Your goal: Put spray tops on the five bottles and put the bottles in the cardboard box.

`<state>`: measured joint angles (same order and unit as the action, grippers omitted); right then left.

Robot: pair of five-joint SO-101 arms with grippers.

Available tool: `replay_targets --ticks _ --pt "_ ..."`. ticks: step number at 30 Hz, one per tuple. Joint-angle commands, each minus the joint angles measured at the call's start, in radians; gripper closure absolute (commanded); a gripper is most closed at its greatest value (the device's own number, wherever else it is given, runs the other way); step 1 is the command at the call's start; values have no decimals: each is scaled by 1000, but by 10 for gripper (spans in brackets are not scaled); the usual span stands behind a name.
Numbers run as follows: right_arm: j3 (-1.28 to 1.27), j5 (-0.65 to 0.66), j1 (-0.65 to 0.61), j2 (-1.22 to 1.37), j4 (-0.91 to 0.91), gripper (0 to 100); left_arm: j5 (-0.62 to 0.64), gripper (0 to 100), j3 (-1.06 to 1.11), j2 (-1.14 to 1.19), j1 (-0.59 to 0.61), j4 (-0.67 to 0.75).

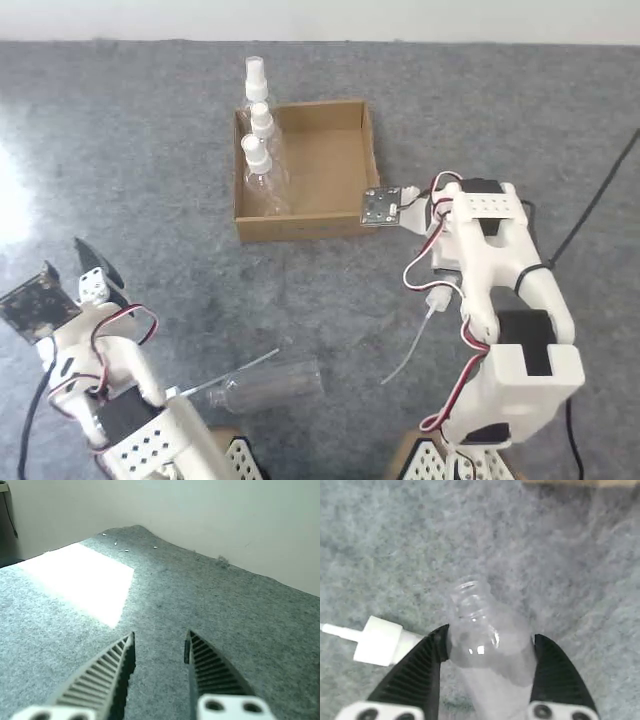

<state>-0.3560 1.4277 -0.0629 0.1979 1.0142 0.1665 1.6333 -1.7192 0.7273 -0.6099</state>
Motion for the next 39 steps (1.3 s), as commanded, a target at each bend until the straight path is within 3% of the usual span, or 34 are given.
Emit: replay_targets --ticks 1,10,31,36,39 --pt "18 6 42 -21 -13 879 -8 846 -7 -18 -6 28" --pt "35 -15 117 -21 -13 880 -8 845 -7 -18 -6 28" --pt "98 -687 125 -10 -13 879 -8 845 -7 -18 -6 28" --pt "98 -747 117 -8 -16 878 -8 845 -7 -18 -6 28" --pt "97 -697 108 4 -13 851 -8 845 -7 -18 -6 28"
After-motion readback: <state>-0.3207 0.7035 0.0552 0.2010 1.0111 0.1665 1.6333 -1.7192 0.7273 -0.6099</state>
